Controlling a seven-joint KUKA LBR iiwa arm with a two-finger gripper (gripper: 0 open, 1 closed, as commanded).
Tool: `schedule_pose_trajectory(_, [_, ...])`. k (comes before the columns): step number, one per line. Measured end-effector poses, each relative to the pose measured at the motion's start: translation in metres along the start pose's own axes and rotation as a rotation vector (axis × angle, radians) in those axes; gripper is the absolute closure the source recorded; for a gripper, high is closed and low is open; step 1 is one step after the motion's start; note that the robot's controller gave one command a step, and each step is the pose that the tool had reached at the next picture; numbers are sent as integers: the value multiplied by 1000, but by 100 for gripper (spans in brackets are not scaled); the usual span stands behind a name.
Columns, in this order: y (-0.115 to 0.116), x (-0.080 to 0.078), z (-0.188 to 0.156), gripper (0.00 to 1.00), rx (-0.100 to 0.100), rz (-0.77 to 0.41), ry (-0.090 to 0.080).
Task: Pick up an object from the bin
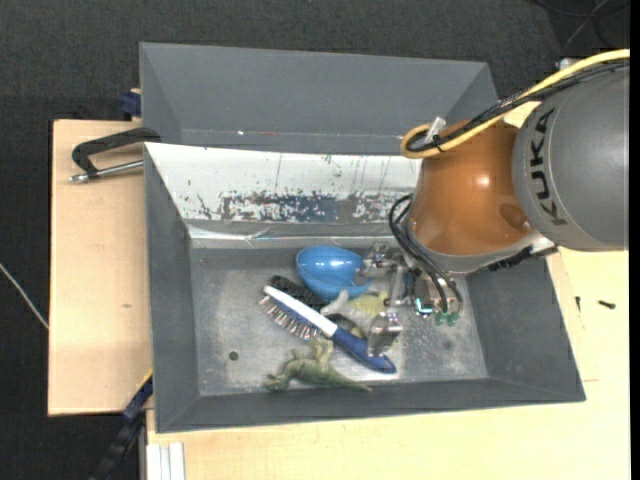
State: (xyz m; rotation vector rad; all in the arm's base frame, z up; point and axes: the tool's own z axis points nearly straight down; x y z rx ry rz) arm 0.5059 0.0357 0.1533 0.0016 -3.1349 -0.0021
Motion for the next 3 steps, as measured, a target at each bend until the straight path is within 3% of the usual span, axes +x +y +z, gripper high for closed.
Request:
schedule_pose_trajectory(1, [8,-53,63,0,6,50,-11])
schedule_pose_trajectory(2, [7,-56,61,100,7,52,-21])
schedule_pose_trajectory(3, [-20,-52,-100,100,3,-216,-20])
